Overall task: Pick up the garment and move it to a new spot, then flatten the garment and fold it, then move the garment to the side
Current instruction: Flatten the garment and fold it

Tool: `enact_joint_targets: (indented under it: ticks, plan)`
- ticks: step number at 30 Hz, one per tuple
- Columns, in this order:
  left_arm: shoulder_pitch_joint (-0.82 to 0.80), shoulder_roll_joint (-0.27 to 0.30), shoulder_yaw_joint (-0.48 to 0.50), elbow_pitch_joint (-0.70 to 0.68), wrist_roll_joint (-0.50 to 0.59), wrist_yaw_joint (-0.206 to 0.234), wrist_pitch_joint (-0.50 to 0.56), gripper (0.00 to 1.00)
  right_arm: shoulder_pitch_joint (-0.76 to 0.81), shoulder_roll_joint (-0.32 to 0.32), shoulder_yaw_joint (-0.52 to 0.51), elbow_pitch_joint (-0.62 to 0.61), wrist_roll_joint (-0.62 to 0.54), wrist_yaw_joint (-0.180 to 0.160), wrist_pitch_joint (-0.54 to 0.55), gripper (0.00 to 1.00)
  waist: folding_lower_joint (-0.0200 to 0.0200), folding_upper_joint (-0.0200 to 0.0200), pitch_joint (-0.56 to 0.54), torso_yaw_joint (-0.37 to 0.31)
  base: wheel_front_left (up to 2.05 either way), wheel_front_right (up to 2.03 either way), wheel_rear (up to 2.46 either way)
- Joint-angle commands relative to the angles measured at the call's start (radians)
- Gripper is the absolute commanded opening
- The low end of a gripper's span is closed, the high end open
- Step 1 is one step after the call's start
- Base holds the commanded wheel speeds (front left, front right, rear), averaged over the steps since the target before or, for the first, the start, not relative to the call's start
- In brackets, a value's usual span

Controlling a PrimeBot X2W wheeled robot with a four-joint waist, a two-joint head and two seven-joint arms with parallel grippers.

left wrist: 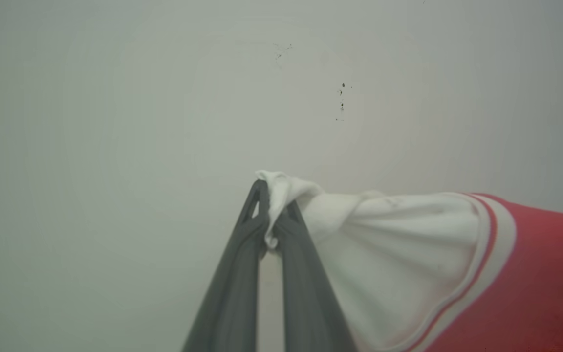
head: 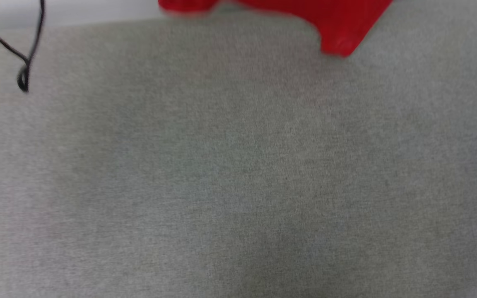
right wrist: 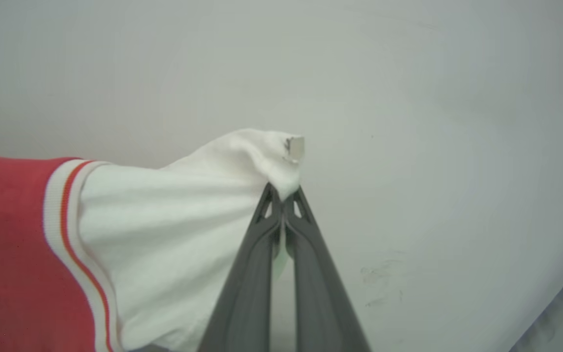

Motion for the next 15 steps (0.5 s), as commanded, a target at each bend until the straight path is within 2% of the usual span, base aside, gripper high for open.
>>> enact_joint_targets:
  ticks: [1,8,15]
  plan:
    - [-0.037,0.006,0.003,0.016,0.007,-0.005,-0.013,0.0,-0.041,0.004,0.008,0.012,-0.006,-0.001,-0.03,0.0,-0.0001,-0.0001,0.054,-0.018,0.0,0.0,0.0]
    - [-0.183,0.009,-0.014,0.068,0.04,-0.018,-0.037,0.0,-0.194,0.017,0.052,0.082,0.005,-0.001,-0.109,0.0,-0.0001,-0.0001,0.185,-0.034,0.0,0.0,0.0]
    - [-0.222,-0.011,-0.017,0.128,0.036,-0.031,-0.063,0.0,-0.272,0.042,0.123,0.17,0.033,-0.001,-0.173,0.0,-0.0001,-0.0001,0.278,-0.033,0.0,0.0,0.0]
